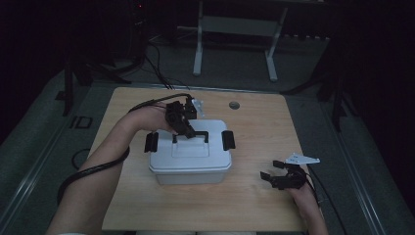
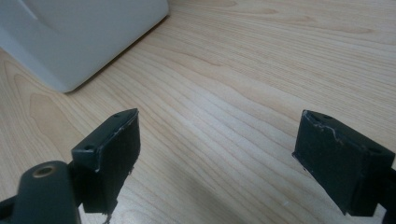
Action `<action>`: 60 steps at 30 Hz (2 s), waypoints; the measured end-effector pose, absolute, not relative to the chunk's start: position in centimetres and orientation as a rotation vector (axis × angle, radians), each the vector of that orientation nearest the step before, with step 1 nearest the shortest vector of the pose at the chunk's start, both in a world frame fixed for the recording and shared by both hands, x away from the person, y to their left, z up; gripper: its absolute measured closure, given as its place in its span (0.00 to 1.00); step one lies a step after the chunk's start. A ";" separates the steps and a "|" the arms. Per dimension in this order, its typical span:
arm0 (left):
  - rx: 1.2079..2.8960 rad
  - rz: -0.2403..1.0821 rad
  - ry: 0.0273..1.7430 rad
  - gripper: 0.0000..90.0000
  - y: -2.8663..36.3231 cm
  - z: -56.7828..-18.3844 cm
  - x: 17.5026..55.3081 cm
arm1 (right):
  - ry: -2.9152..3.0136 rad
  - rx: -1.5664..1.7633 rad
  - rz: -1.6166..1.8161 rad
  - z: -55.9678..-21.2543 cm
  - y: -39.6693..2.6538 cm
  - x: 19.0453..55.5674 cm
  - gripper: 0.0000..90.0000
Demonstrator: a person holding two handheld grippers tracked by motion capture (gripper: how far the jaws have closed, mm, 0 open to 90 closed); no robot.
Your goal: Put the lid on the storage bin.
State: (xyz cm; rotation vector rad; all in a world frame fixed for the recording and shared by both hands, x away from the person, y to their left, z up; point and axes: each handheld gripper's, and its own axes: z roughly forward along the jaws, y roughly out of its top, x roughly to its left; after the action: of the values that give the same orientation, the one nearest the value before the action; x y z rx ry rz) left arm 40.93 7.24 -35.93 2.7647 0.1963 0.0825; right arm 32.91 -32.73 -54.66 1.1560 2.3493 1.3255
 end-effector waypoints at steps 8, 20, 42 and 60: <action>2.752 0.148 0.299 0.56 8.6 -36.4 41.1 | 2.348 1.158 1.333 -54.6 -32.7 32.9 0.16; 2.579 0.222 0.421 0.17 12.8 -36.5 40.0 | 2.346 1.165 1.330 -54.6 -32.8 32.9 0.16; 2.405 0.279 0.563 0.17 22.7 -39.1 36.0 | 2.348 1.166 1.314 -54.7 -32.8 32.9 0.16; 2.378 0.266 0.690 0.17 27.6 -44.2 34.5 | 2.342 1.164 1.315 -54.8 -32.9 32.8 0.16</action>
State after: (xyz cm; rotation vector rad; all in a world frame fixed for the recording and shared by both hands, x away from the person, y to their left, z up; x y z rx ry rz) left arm 34.47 27.61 -44.20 2.3784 0.6895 0.2663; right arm 32.84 -32.94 -54.76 1.1644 2.3423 1.3145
